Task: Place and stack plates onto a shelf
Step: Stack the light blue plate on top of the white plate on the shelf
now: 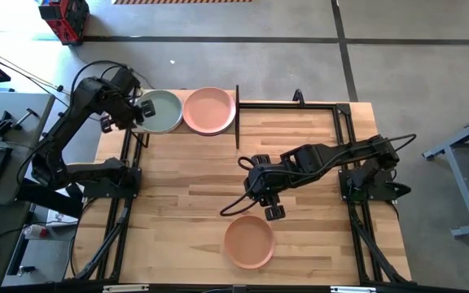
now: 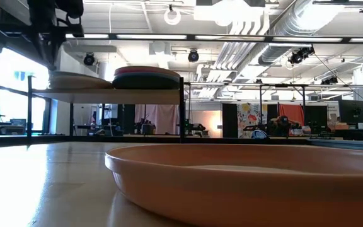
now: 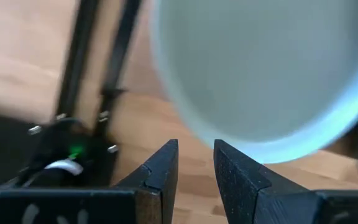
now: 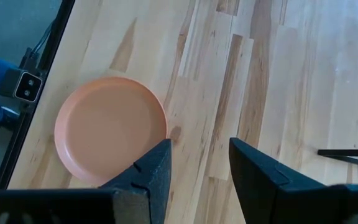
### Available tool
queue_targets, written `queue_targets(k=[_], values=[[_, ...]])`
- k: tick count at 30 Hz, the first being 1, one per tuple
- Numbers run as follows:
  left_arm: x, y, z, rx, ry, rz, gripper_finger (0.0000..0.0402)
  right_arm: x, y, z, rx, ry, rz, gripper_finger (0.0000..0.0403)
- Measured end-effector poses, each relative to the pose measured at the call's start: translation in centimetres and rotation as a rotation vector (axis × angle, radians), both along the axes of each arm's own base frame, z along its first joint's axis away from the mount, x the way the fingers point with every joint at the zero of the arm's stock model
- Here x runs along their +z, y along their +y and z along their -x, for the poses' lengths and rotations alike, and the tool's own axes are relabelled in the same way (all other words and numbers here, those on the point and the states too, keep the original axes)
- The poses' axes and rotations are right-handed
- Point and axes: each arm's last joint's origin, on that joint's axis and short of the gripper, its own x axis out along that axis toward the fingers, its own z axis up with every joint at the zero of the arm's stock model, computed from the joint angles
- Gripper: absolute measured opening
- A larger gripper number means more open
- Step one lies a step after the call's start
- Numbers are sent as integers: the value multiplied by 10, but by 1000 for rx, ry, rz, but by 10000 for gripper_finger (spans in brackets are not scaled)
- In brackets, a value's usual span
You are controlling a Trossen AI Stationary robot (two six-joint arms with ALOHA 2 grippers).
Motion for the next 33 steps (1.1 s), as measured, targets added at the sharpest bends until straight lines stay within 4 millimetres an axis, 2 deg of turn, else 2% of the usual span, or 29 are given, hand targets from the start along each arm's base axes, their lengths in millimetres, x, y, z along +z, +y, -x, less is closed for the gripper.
queue_targets(k=[4,8,33], values=[[-3,-1,2,8,81,31,90,0,0,0,0,0,0,138],[-2,3,1,13,81,-5,90,0,0,0,0,0,0,138],[-27,33,-16,-45,210,136,90,0,0,0,-44,3,-27,138]])
